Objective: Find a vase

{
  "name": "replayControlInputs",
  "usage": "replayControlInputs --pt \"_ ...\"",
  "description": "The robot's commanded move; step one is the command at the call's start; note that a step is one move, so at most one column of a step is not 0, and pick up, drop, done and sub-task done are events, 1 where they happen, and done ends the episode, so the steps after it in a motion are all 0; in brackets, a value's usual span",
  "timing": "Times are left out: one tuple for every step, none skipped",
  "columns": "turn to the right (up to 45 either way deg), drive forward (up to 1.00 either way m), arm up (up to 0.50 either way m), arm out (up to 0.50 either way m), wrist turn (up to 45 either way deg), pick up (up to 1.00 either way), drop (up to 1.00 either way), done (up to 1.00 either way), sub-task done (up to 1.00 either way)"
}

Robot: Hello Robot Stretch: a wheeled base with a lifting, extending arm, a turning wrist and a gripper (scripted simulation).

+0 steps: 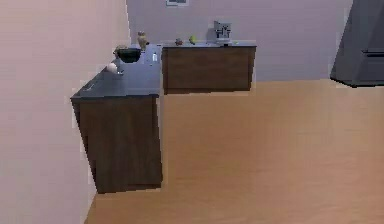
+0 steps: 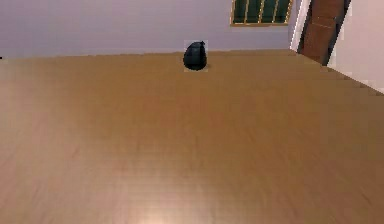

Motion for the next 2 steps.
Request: replayControlInputs --pt "12.0 0.0 0.0 0.0 0.0 0.0 0.0 0.0 0.0" --pt "0.0 1.0 0.0 0.0 0.0 0.0 0.0 0.0 0.0"
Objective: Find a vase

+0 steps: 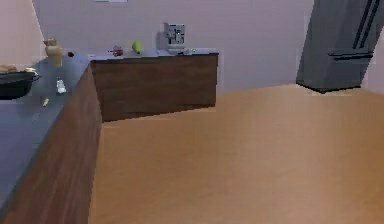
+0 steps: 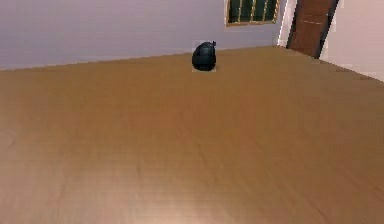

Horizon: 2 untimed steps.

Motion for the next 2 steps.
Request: replayControlInputs --pt "9.0 0.0 0.0 0.0 0.0 0.0 0.0 0.0 0.0" --pt "0.0 0.3 0.0 0.0 0.0 0.0 0.0 0.0 0.0"
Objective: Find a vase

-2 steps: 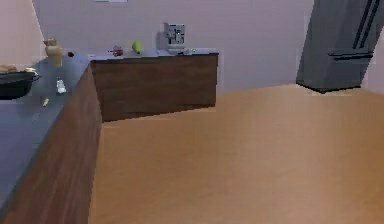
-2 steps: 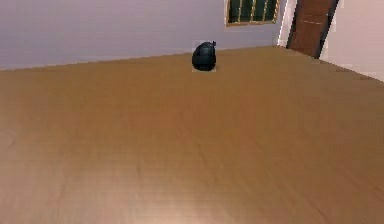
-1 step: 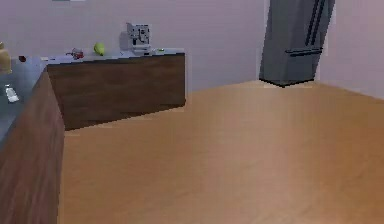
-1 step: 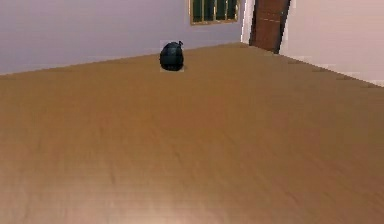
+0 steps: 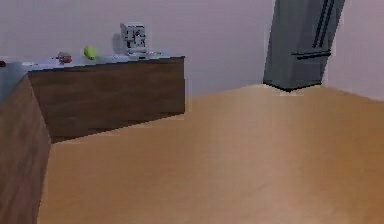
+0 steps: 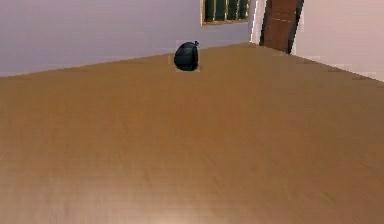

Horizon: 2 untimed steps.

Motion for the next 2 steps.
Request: replayControlInputs --pt "-27.0 0.0 0.0 0.0 0.0 0.0 0.0 0.0 0.0" --pt "0.0 1.0 0.0 0.0 0.0 0.0 0.0 0.0 0.0"
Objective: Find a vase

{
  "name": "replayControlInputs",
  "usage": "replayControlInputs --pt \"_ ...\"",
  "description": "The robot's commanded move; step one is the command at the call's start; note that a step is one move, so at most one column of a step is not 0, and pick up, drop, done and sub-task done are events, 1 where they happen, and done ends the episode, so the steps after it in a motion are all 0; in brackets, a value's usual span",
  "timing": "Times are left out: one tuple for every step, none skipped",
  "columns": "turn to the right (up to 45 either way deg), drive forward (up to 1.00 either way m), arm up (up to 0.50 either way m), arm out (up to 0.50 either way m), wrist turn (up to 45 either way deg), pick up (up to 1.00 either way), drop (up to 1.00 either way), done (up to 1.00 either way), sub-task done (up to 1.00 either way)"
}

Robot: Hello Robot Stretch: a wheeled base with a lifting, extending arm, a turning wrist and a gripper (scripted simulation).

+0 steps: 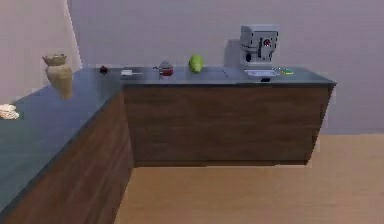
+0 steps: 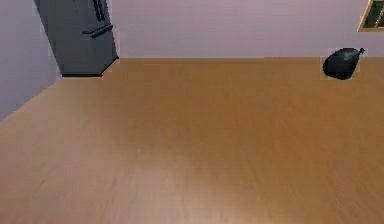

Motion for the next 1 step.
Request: replayControlInputs --pt "0.0 0.65 0.0 0.0 0.0 0.0 0.0 0.0 0.0"
